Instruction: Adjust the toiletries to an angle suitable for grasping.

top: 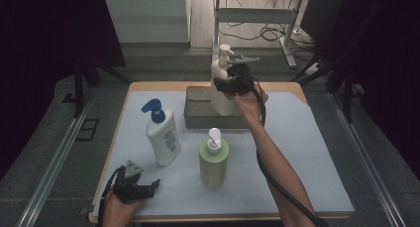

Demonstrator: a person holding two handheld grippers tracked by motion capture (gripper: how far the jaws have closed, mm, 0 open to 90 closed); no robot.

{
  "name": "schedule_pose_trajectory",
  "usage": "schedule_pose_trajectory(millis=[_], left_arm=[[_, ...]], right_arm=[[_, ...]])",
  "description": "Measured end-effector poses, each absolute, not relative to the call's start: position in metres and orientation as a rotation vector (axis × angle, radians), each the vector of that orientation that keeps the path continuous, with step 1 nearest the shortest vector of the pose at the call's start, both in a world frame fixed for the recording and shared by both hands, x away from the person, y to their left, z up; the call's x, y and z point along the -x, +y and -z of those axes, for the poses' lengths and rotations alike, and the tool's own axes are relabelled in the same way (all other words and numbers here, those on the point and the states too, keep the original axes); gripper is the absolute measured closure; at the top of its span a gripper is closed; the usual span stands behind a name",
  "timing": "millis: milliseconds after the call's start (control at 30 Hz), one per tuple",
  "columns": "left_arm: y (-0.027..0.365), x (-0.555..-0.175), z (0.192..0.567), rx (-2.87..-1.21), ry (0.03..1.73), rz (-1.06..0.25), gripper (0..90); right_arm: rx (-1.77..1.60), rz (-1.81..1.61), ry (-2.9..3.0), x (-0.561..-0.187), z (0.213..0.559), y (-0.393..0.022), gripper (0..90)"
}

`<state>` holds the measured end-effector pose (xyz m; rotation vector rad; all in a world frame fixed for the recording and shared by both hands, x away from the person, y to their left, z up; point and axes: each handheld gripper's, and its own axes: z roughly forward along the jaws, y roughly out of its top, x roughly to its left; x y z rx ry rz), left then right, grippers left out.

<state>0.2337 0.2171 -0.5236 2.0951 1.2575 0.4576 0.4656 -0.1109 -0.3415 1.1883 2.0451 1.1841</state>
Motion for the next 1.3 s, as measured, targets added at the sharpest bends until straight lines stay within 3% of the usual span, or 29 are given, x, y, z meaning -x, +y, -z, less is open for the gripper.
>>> schedule_pose_trajectory(millis=[1300], left_arm=[[0.217,-0.234,0.524,-2.092,1.258,-0.457,12.3]], right_arm=[[-1.224,-1.146,2.092,-0.478,0.396,-0.098,37.2]])
